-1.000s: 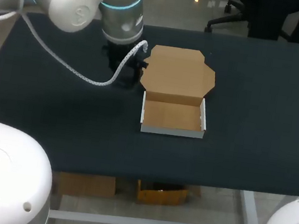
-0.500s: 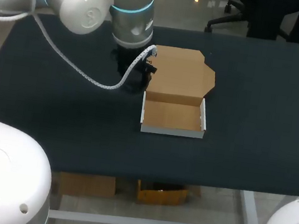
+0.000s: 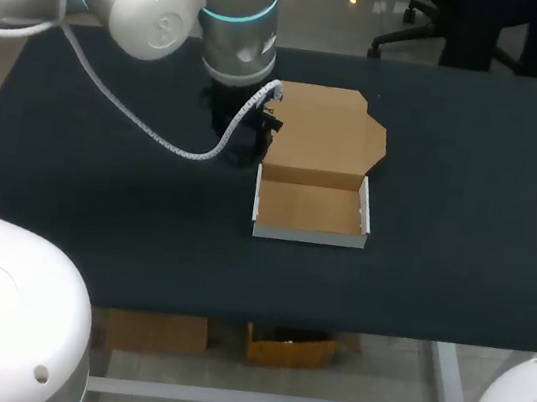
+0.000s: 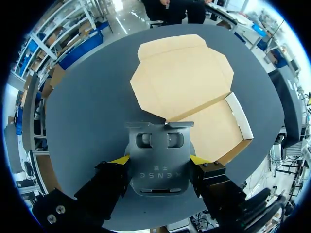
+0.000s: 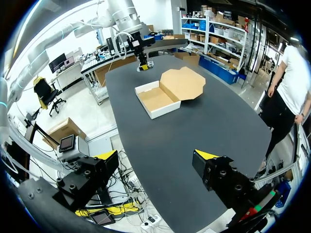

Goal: Assemble the packaging by folding the flat box into shape, placing the metal phone stand inside, and closing the box properly

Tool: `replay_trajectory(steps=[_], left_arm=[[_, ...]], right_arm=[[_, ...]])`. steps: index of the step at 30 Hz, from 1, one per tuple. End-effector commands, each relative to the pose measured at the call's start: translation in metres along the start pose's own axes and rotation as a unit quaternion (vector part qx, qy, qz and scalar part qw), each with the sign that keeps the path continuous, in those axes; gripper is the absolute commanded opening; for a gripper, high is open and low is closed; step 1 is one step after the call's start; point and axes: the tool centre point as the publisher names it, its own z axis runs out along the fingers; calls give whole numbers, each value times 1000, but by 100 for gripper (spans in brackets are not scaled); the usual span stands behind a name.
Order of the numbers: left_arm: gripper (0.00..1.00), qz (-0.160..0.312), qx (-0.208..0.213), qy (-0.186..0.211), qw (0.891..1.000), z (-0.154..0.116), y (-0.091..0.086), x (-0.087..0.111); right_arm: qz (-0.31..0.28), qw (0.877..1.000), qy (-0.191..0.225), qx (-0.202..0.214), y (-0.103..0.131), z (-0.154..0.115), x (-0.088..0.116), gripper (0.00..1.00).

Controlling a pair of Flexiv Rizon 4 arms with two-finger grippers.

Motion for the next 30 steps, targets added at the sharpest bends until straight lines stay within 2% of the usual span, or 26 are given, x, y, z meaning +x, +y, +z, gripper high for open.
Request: replay_trajectory(steps=[1, 6, 21, 30], left_arm=[[0, -3, -3, -2, 1000, -1, -3, 1], [0, -7, -11, 6, 1000, 1, -3, 13], [0, -6, -13, 13, 1000, 17, 2, 67], [0, -14, -7, 16, 1000, 31, -3, 85]], right_arm=[[0, 1000, 1, 0, 0, -1, 1, 100], [0, 1000, 1, 0, 0, -1, 1, 100], [0, 1000, 1, 0, 0, -1, 1, 100], [0, 1000, 1, 0, 0, -1, 1, 100]])
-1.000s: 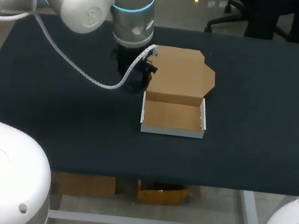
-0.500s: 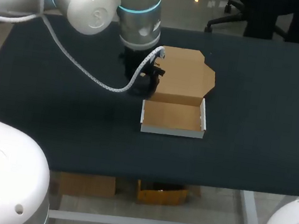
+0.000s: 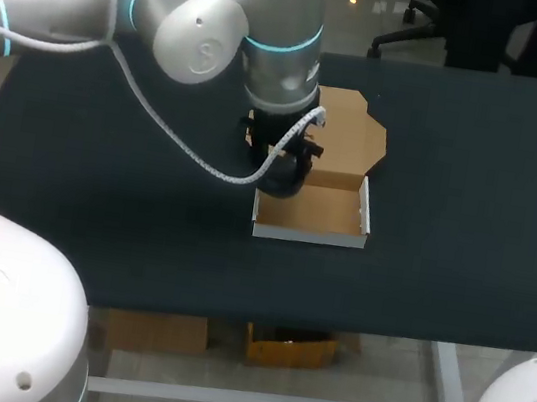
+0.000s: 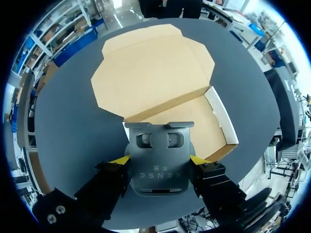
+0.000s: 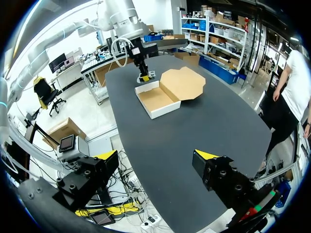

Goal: Assemble the packaging by folding the flat box into shape, placing the metal phone stand inside, and closing the box properly

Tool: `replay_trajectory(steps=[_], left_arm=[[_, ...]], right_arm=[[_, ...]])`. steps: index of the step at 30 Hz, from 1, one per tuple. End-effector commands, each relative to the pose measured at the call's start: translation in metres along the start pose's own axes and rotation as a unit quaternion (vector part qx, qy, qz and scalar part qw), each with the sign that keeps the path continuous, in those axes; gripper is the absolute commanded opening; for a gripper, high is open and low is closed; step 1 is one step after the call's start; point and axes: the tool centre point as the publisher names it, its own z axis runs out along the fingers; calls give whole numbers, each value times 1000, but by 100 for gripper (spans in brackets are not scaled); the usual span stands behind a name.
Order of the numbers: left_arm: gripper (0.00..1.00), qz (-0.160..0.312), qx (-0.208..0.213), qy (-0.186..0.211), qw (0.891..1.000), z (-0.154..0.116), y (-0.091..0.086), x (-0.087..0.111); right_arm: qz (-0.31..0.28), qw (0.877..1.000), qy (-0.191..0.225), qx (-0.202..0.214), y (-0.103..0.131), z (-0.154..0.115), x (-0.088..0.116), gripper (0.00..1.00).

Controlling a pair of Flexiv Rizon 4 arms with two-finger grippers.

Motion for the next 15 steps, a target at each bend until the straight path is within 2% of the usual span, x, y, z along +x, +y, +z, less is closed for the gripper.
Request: replay_trajectory(steps=[1, 15], left_arm=[[0, -4, -1, -6, 1000, 9, -4, 9], [0, -11, -1, -8, 1000, 28, -9, 26]], right_arm=[[0, 1000, 1, 0, 0, -1, 1, 100], [0, 1000, 1, 0, 0, -1, 1, 100]])
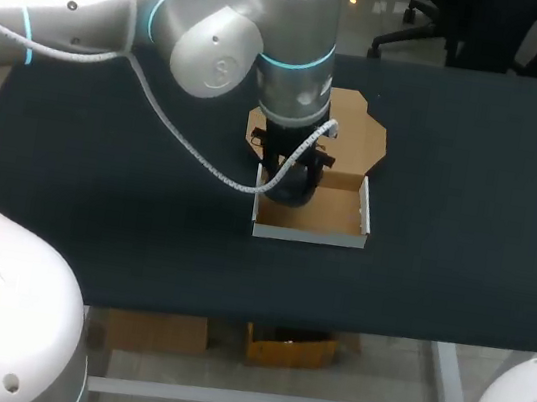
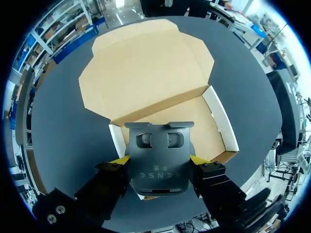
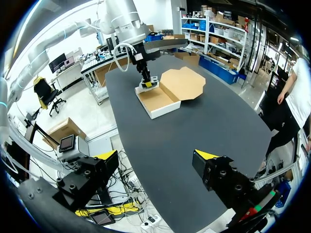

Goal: Assemble the packaging by folding the flat box into shape, placing the metal phone stand inside, and closing the box properly

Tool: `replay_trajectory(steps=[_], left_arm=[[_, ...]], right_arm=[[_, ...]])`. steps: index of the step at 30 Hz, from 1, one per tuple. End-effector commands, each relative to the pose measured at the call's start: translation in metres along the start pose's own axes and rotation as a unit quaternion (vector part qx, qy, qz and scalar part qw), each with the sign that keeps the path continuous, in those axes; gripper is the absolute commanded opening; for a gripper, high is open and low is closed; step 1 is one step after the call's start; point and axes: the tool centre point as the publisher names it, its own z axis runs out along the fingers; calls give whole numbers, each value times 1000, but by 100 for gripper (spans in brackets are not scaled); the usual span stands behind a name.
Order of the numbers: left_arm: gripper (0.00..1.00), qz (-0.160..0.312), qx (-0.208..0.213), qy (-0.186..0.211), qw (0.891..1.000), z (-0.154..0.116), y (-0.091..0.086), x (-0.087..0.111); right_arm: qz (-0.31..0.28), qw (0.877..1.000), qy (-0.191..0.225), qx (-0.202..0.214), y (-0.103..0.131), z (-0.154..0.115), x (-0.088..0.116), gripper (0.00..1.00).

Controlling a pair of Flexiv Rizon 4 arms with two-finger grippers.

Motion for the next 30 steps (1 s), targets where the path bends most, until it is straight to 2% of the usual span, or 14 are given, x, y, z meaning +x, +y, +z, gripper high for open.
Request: replay_trajectory(steps=[1, 30], left_arm=[[0, 0, 0, -12, 1000, 8, -4, 10], [0, 0, -6, -26, 1000, 39, -14, 27]], right_arm=[[0, 1000, 1, 0, 0, -1, 1, 100], [0, 1000, 1, 0, 0, -1, 1, 100]])
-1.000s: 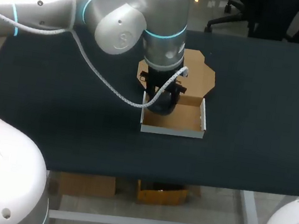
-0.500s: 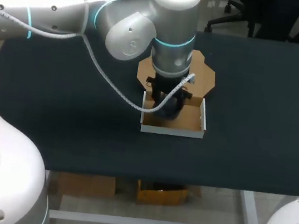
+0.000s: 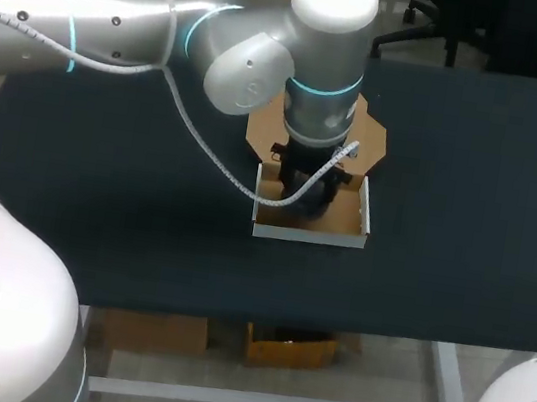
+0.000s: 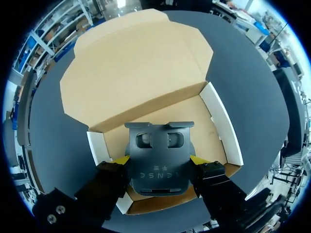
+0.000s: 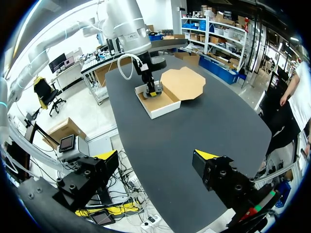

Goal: Assemble the packaging by folding the flat box into shape, placing the metal phone stand inside, and closing the box properly

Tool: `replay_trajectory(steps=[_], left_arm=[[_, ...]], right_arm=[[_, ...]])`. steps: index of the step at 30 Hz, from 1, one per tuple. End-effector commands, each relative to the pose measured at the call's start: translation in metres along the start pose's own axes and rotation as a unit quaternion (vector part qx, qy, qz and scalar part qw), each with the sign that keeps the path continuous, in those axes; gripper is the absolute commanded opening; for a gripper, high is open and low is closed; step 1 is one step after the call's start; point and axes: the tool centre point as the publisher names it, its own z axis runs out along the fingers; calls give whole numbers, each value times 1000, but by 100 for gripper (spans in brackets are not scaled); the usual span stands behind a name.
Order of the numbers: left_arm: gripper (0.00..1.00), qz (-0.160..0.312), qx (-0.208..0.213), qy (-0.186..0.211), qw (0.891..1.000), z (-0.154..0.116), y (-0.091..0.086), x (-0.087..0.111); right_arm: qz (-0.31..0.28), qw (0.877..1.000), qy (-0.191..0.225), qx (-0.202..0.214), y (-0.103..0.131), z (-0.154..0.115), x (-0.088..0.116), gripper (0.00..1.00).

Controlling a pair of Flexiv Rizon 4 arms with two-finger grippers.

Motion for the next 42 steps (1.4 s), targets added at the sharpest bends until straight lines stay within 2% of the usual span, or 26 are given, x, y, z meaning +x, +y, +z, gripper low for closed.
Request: replay_trajectory(steps=[1, 25, 42], left_arm=[[0, -1, -4, -4, 1000, 4, -5, 4], [0, 2, -15, -8, 1000, 22, -12, 4], [0, 16, -31, -12, 999, 27, -14, 11]], right_arm=[[0, 1000, 1, 0, 0, -1, 1, 100], [0, 1000, 1, 0, 0, -1, 1, 100], [0, 1000, 1, 0, 0, -1, 1, 100]])
